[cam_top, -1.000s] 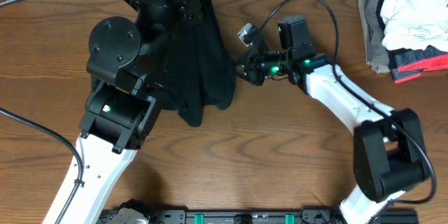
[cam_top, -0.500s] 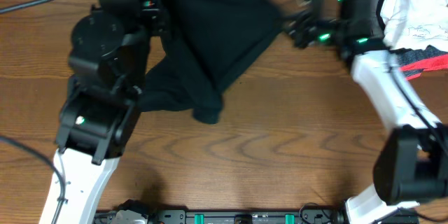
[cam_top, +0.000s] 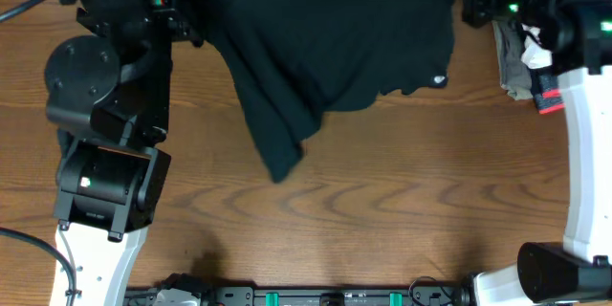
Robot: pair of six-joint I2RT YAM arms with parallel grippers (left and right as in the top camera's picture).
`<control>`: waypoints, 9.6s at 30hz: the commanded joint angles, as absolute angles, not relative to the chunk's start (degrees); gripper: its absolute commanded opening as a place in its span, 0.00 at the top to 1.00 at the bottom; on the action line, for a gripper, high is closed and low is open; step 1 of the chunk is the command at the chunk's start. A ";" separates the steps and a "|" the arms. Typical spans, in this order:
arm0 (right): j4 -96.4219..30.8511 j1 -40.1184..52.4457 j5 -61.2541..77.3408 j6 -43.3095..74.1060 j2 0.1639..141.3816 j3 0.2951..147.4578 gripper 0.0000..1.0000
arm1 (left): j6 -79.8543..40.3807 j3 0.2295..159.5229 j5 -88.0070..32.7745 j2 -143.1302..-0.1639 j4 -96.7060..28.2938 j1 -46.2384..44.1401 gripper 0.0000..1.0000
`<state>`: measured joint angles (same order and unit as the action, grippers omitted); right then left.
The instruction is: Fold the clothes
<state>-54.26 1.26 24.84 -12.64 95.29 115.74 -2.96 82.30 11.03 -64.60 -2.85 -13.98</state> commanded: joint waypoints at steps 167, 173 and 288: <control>-46.92 2.61 11.20 9.87 143.85 118.80 0.99 | -10.00 81.95 12.58 -99.24 -32.73 -8.73 0.02; -46.98 2.26 7.53 9.80 143.85 116.40 0.99 | -9.98 81.95 12.60 -99.35 -32.75 -8.73 0.01; -77.19 -1.04 14.37 -0.30 131.37 138.96 0.29 | 1.80 62.48 7.05 -99.13 -20.49 2.90 0.94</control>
<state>-76.95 -1.65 14.55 0.58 131.15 138.78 2.74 61.60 5.39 -97.67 -21.82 0.69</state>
